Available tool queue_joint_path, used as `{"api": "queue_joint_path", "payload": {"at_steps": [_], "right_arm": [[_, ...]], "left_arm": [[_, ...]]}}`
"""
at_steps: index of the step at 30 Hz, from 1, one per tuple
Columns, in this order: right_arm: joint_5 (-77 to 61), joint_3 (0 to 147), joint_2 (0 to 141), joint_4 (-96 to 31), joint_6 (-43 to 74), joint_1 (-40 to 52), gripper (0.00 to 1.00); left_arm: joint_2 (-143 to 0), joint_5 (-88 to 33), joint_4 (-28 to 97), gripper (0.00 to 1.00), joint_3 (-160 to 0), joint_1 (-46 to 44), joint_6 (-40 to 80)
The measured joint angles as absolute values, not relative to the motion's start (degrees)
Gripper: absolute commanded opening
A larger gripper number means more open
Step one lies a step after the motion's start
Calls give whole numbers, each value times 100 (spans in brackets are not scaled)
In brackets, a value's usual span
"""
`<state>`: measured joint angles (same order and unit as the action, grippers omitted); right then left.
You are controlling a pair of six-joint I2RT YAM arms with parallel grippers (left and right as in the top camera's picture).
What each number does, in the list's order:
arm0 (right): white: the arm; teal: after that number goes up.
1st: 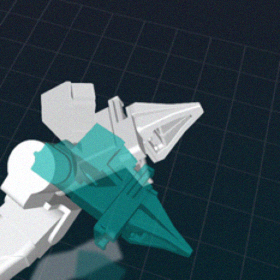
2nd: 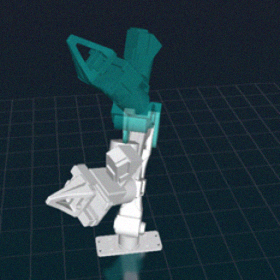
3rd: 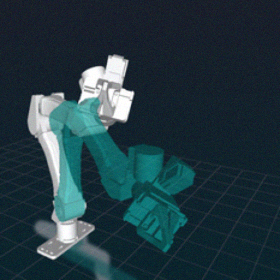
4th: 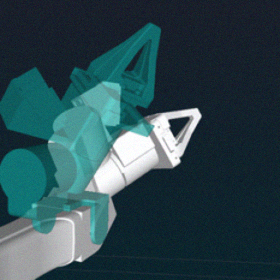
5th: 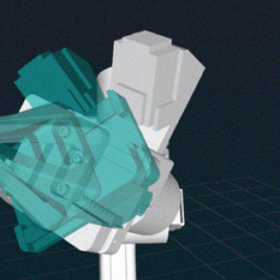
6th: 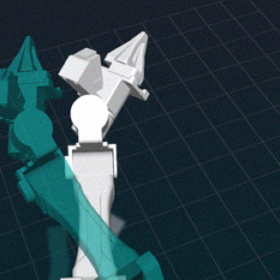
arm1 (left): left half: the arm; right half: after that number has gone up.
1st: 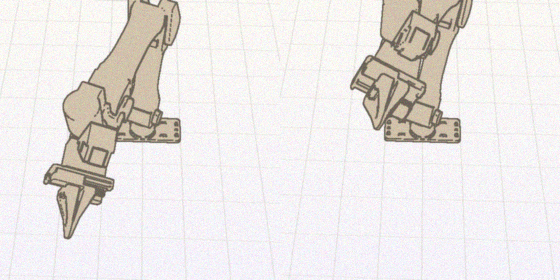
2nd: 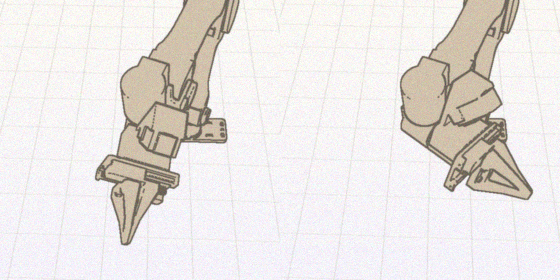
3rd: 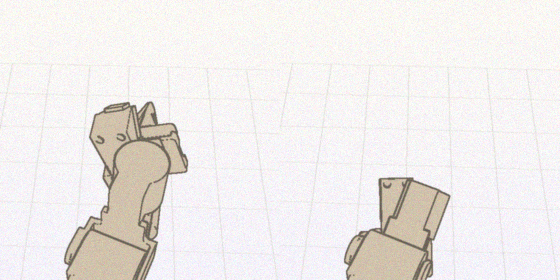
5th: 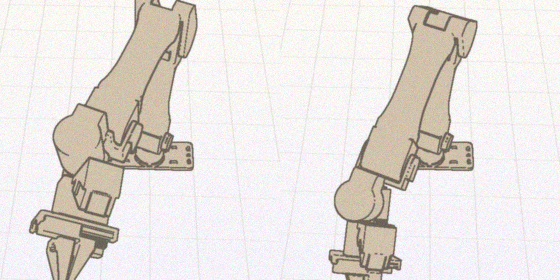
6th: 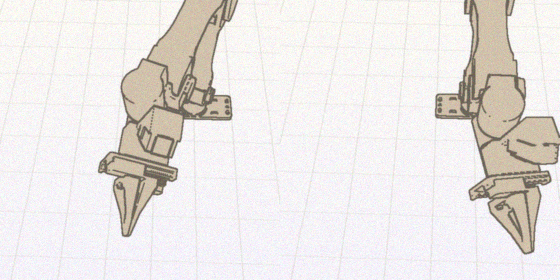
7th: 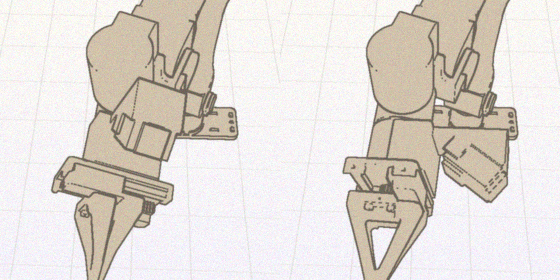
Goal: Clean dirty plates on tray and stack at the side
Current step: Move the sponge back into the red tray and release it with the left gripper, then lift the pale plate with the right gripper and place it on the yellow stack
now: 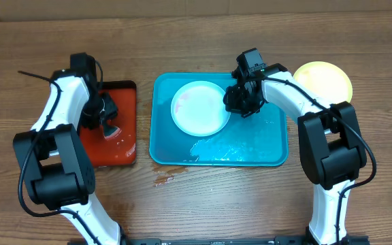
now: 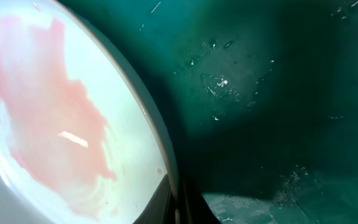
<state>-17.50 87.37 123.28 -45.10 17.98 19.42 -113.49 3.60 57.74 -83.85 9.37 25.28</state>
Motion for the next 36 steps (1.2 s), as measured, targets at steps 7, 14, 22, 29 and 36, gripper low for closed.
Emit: {"api": "queue_joint_path", "payload": {"at_steps": [7,14,22,29,36], "right_arm": [[-1232,9107,12326,-5085,1490,1973,4],[161,9439,12020,-5485,1317,2425,4],[2379,9467,11255,-5695,1205,3378,4],[4515,9478,11063,-5964,1170,3826,4],[6086,9478,11063,-5961,762,4296,4]], "left_arm": [[-11347,-331,6759,53,-10112,937,2366],[-11347,-690,7100,100,-10694,937,2180],[-11347,-755,7166,100,-10691,937,2139],[-11347,-757,7166,100,-10694,937,2139],[-11347,-757,7164,100,-10694,937,2139]]}}
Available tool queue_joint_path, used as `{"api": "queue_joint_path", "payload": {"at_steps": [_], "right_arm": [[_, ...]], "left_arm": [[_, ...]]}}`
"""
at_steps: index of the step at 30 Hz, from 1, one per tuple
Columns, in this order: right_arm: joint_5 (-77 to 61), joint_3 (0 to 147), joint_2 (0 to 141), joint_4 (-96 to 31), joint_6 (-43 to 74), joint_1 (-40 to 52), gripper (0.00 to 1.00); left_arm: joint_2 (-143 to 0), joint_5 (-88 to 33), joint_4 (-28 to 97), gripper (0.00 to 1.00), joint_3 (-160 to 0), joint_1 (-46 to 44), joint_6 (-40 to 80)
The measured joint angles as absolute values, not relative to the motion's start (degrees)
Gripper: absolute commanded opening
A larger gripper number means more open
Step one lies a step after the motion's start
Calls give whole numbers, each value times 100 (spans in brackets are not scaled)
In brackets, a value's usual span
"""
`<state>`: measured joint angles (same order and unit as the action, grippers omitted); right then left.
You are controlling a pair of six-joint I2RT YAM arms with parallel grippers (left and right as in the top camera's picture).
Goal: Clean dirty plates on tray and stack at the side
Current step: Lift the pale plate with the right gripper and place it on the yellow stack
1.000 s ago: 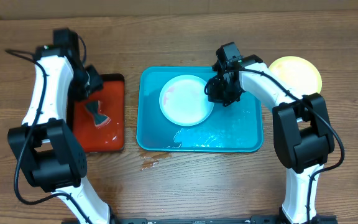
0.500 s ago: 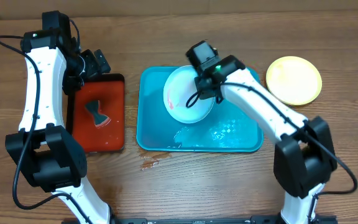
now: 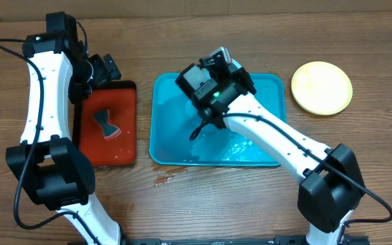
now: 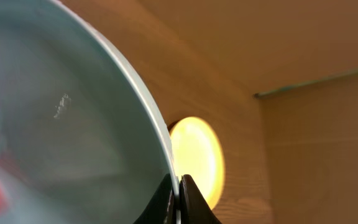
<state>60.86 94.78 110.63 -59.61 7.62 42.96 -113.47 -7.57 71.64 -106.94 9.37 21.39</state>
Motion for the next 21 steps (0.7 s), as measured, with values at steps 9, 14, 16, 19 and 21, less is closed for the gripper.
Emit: {"api": "queue_joint_path", "payload": {"at_steps": [9,14,16,19,21], "right_arm": [[7220,9478,11063,-5959,416,4528,4],[7321,9478,11063,-5964,298,4536,4],[7126,9478,11063,-5961,283,4536,4],[6674,9478,11063,-5959,272,4519,4],[6501,9478,11063,-5959,272,4501,4]], "left_arm": [[-11347,-757,7164,100,-10694,937,2139],[-11347,-757,7164,100,-10691,937,2139],[-11347,-757,7164,100,-10694,937,2139],[-11347,-757,7164,100,-10691,937,2139],[-11347,-757,7164,100,-10694,937,2137]]}}
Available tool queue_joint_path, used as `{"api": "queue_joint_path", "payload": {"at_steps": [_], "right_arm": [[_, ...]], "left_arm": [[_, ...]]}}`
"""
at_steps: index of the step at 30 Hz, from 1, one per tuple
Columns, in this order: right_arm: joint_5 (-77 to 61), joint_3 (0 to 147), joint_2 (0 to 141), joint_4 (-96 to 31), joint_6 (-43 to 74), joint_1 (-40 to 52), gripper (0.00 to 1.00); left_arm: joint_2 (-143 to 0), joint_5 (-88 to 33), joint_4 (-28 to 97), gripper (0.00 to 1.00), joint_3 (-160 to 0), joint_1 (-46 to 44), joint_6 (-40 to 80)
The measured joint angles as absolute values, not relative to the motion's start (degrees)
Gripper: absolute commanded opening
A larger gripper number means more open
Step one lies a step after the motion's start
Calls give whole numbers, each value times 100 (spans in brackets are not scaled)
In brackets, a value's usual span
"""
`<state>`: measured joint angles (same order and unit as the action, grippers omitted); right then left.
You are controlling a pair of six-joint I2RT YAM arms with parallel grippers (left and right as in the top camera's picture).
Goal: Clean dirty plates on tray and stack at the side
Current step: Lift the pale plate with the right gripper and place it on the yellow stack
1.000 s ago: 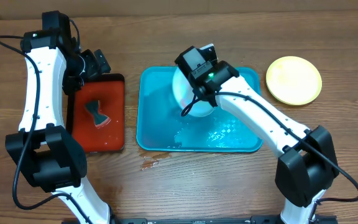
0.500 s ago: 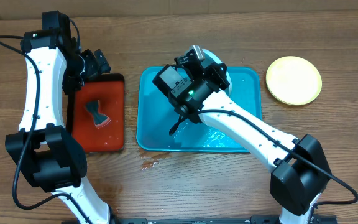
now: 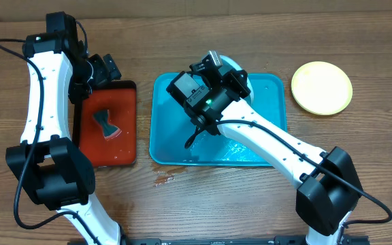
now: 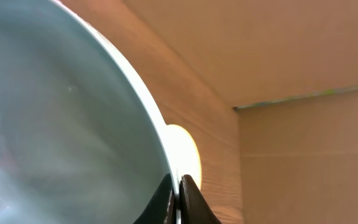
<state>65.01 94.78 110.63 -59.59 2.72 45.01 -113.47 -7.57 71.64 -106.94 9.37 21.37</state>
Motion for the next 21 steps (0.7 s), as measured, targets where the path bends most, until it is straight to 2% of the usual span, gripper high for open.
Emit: {"api": "queue_joint_path", "payload": {"at_steps": [5,11,17,21], "right_arm": [[6040,9478,11063,-5857,270,4375,4],[4060,9480,11063,-5765,281,3656,4],[698,9483,11063,-5806,276,1695,4],[-768,9483,11063,-5959,285,486,4]], "left_arm": [[-11347,-757,7164,100,-10691,937,2139],[-11347,-757,7164,100,-10694,937,2137],[-11347,-760,7166,100,-10694,937,2139],[-11347,-764,7166,100,-10691,937,2137]]}}
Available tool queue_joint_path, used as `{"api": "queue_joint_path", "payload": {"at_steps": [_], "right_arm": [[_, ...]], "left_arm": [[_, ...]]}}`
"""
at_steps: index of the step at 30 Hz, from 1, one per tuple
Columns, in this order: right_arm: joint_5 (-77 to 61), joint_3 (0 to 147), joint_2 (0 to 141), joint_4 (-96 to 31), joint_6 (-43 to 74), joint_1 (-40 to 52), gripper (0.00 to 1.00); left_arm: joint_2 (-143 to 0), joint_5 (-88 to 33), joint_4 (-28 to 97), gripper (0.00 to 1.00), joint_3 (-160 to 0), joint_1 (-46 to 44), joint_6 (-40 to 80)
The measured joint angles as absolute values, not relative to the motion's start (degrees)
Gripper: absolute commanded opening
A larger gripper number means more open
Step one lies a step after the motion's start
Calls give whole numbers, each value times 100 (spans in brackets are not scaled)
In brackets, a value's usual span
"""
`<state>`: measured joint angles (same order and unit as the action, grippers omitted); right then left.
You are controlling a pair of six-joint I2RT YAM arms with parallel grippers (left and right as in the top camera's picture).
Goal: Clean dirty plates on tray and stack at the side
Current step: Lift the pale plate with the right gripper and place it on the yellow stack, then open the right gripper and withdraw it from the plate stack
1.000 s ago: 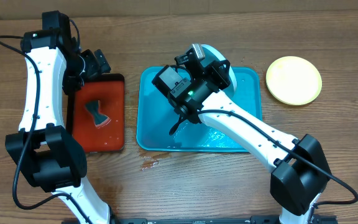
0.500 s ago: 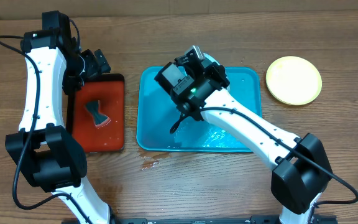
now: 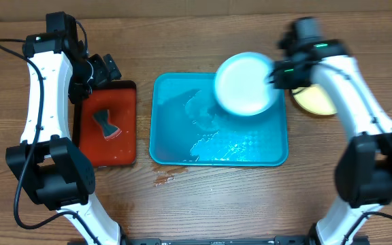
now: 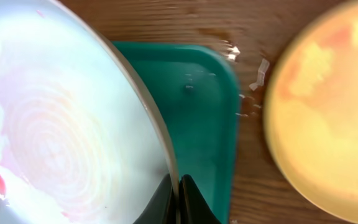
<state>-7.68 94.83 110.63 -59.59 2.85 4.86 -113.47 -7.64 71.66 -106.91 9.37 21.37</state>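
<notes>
A white plate (image 3: 246,84) with faint pink streaks (image 4: 61,124) hangs over the right rear corner of the teal tray (image 3: 175,136). My right gripper (image 3: 276,73) is shut on its right rim, the rim pinched between the fingertips (image 4: 178,193). A yellow plate (image 3: 322,102) lies on the table just right of the tray, large at the right edge in the right wrist view (image 4: 328,124) and partly under my right arm. My left gripper (image 3: 104,68) hovers open at the rear edge of the red tray (image 3: 124,146), holding nothing.
A dark scrubber (image 3: 104,124) lies in the red tray. Water pools on the floor of the teal tray (image 3: 223,146), and the tray's rim (image 4: 232,124) runs between the two plates. A small wet spot (image 3: 163,180) marks the wood in front of the tray.
My right arm has swung from the middle of the tray to the right side. The plate, then tipped up on edge, now faces up next to the yellow plate. The left arm has not moved.
First the plate lay in the teal tray with my right gripper at its rim, and my left gripper was down at the scrubber. Then the left gripper was raised behind the red tray, scrubber left lying, and the plate was held lifted and tipped. Now it hangs level by the yellow plate.
</notes>
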Motion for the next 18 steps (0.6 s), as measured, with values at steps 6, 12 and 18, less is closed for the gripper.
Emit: {"api": "queue_joint_path", "payload": {"at_steps": [6,12,18], "right_arm": [[-1743,9474,11063,-5909,303,-1299,4],[-1907,9242,11067,-5518,434,-2517,4],[-1741,8901,11244,-4947,794,-2871,4]], "left_arm": [[-11347,-779,7164,100,-10691,937,2137],[-11347,-781,7164,100,-10694,937,2137],[-11347,-784,7164,100,-10694,937,2137]]}}
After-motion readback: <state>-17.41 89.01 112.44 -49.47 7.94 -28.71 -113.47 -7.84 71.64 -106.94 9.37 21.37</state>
